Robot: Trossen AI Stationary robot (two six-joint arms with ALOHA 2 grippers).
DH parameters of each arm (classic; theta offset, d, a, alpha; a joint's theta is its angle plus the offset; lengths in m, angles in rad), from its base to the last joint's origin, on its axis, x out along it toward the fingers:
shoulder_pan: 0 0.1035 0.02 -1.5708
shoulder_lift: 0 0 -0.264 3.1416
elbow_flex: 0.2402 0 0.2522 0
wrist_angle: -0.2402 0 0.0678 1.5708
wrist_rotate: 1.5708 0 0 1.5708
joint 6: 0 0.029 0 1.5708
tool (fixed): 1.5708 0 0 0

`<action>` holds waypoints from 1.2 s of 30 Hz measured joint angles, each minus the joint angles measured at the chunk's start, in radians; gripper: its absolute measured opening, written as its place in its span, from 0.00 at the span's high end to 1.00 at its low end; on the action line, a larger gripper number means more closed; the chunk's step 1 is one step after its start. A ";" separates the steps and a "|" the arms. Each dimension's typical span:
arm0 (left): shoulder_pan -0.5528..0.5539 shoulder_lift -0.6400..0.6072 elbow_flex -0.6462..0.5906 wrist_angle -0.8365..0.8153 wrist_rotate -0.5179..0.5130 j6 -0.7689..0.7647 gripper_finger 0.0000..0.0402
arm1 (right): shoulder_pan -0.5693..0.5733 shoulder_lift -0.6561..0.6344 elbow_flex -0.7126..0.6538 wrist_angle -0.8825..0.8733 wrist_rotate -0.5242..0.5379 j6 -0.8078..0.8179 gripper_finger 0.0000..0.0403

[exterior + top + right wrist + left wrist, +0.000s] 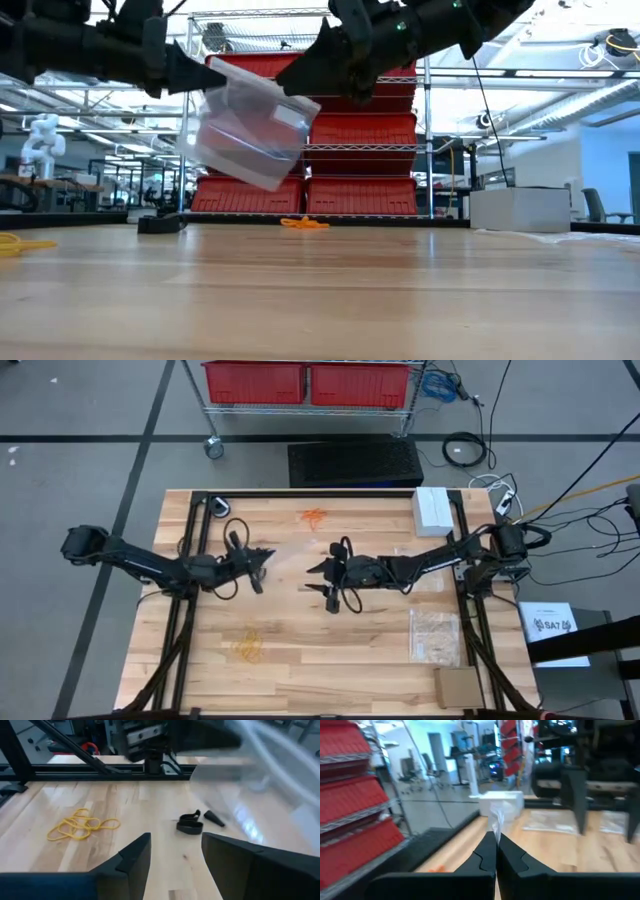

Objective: Sort rubber bands
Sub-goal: Move the bottom black rubber band to the center of the table

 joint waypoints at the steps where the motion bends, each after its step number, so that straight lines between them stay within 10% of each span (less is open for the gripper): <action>1: 0.002 -0.022 0.000 -0.012 -0.015 0.010 1.00 | 0.000 0.007 0.000 0.010 0.001 0.009 0.57; 12: 0.060 -0.215 0.000 -0.146 -0.089 0.034 1.00 | -0.031 0.275 0.132 0.178 -0.067 0.068 0.57; 36: 0.061 -0.416 0.000 -0.479 -0.078 0.041 1.00 | -0.157 0.851 1.146 -0.716 -0.163 -0.644 0.39</action>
